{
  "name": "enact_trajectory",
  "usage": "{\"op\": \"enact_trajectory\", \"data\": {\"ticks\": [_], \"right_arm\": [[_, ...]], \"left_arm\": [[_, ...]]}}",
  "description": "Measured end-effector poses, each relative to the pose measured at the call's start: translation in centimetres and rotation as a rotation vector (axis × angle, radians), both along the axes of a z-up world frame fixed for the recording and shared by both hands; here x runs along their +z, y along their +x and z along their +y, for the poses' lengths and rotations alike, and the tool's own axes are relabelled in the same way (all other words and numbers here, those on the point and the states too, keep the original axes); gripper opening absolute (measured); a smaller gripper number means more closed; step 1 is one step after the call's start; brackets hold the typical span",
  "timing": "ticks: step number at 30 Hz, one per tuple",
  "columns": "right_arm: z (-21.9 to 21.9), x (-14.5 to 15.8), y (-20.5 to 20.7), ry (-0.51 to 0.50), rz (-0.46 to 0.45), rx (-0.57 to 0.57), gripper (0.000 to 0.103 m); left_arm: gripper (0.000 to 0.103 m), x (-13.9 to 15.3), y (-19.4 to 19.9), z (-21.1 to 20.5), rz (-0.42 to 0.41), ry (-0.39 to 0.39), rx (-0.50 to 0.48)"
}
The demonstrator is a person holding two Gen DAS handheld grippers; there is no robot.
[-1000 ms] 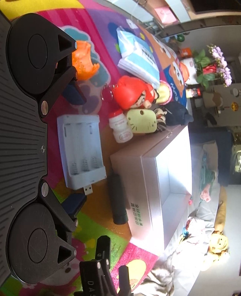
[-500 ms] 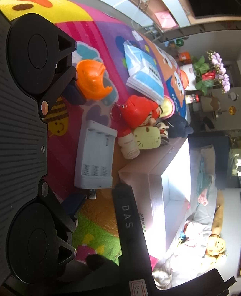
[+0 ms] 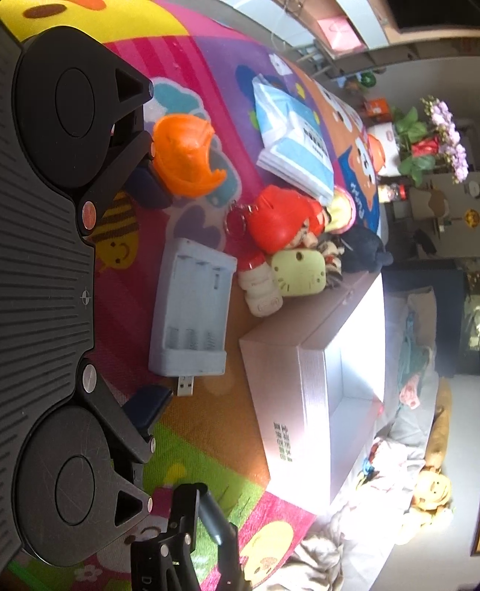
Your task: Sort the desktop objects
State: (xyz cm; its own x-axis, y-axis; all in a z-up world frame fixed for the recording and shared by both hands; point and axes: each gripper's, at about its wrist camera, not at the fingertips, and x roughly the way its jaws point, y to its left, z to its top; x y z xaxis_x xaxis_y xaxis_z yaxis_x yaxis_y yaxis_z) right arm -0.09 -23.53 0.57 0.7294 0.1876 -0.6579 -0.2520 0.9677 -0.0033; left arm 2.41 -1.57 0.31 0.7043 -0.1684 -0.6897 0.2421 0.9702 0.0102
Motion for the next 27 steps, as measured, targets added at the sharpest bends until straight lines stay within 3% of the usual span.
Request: {"op": "enact_trajectory", "data": {"ticks": [3,5,11,16,23,26,27], "right_arm": [[-0.5,0.1,0.3,0.031,0.005,-0.031,0.091],[-0.6,-0.1,0.8,0.045,0.029,-0.039,0.094],[-0.4,-0.3,0.7,0.037,0.026,-0.033,0.094],[-0.3,-0.2,0.6,0.031,0.024,-0.028,0.092],[0.0,0.1,1.2,0.023,0.006,-0.018,0.073],[-0.2,0.7,1.3,0.022,0.005,0.002,0.038],[-0.4,1.0,1.3,0.035,0.009,0.012,0.037]], "left_arm": [[0.103,0.0,0.5,-0.8,-0.001,0.010,-0.026],[0.103,0.0,1.0,-1.3,-0.003,0.024,-0.028],[0.103,0.0,2.3,-1.7,-0.005,0.026,-0.007],[0.097,0.3,1.1,-1.9,-0.023,0.038,-0.031],[0.097,0.7,-1.4,-1.6,-0.053,0.029,-0.047],[0.097,1.9,-2.2,-1.2,-0.086,0.009,-0.049],[0.097,2.4,-2.5,-1.1,-0.101,0.002,-0.052]]}}
